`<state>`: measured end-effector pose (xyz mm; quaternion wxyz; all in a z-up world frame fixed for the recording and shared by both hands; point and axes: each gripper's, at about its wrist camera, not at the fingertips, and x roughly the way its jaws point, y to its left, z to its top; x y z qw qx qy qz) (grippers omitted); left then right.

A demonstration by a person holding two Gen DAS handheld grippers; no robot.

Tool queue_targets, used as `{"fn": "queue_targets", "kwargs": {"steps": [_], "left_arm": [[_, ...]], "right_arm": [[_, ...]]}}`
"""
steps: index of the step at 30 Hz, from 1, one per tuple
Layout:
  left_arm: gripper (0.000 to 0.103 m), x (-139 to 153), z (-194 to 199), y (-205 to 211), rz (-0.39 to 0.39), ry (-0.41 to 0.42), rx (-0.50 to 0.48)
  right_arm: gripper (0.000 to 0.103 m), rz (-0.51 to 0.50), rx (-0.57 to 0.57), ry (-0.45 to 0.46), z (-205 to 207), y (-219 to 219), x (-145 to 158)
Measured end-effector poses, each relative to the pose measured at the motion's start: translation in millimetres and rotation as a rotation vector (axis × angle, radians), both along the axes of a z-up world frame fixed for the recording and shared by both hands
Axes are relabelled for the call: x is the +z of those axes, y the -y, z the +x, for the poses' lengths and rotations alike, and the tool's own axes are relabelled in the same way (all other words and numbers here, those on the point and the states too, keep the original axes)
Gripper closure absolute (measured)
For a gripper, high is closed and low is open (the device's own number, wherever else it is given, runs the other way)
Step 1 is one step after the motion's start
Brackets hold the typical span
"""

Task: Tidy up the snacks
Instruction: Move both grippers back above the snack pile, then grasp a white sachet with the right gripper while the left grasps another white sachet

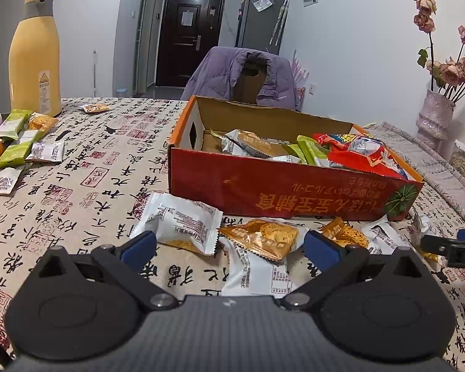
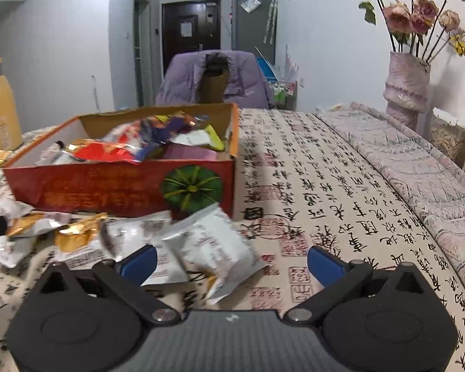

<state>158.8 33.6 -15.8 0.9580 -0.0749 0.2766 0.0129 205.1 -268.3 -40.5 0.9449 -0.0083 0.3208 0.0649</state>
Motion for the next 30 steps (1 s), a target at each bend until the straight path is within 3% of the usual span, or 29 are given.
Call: {"fn": "queue_targets", "kwargs": {"steps": [4,10,13,15,30], "left_arm": [[0.000,-1,0,1,0.000,-0.003,-0.004],[0.000,-1,1,1,-0.004,-0.008,-0.002],[0.000,-2,1,1,-0.004,-0.012,-0.003],[0.000,-3,2,1,-0.003,-0.015,-0.003],[0.000,6,5,-7,0.011,-0.039,0.041]], "right_arm": [[0.003,0.049,0.020,-0.033,15,3,-7],[0.020,0.114,0.046,-0.035,20,6,-11],[0.037,0.123,0.057,-0.030,19,5,-12],[0.053,0.121,0.056,-0.031,19,5,-13],[0.055,0.086,0.047,0.125,-13,4,0]]}}
